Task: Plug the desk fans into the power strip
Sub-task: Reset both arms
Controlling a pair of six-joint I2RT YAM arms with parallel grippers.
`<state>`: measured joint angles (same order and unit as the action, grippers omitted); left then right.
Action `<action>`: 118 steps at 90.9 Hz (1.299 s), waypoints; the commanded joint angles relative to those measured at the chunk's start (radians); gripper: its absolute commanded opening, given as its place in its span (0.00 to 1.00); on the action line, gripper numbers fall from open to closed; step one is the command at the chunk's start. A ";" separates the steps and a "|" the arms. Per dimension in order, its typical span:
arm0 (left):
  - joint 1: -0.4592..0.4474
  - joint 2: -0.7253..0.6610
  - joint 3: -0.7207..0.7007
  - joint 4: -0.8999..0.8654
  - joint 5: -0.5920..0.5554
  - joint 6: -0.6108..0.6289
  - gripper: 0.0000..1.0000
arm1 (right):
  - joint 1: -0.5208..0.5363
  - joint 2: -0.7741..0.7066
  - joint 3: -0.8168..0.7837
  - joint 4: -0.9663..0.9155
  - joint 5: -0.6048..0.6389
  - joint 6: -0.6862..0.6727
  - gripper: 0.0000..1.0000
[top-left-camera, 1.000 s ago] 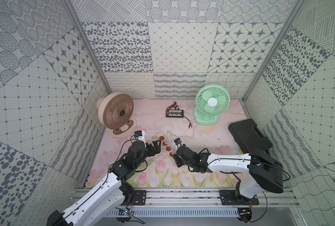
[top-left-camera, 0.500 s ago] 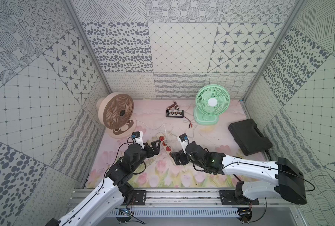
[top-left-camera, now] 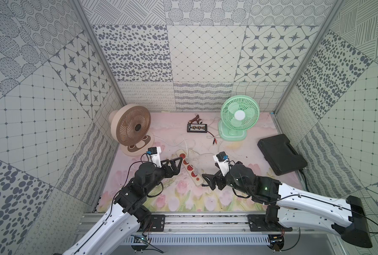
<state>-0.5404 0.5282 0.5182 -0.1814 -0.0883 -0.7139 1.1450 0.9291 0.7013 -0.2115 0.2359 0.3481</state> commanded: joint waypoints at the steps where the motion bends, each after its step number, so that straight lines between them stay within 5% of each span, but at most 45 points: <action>1: -0.021 -0.039 0.073 -0.097 0.050 -0.025 0.99 | 0.006 -0.081 -0.015 -0.035 0.038 -0.065 0.97; 29: -0.029 -0.093 0.154 -0.195 -0.126 0.011 0.99 | -0.065 -0.210 -0.004 -0.083 0.069 -0.186 0.97; 75: -0.011 0.155 0.213 -0.126 -0.323 0.248 0.99 | -0.572 -0.201 -0.006 -0.025 -0.120 -0.277 0.97; 96: 0.115 0.317 0.200 -0.068 -0.342 0.306 0.99 | -0.859 -0.235 -0.061 0.026 -0.217 -0.250 0.97; 118: 0.354 0.434 0.122 0.032 -0.162 0.323 0.99 | -1.169 -0.269 -0.202 0.137 -0.379 -0.195 0.97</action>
<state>-0.3267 0.8932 0.6842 -0.2703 -0.3553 -0.4618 0.0757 0.6762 0.5594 -0.1795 -0.0345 0.1188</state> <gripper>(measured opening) 0.994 0.970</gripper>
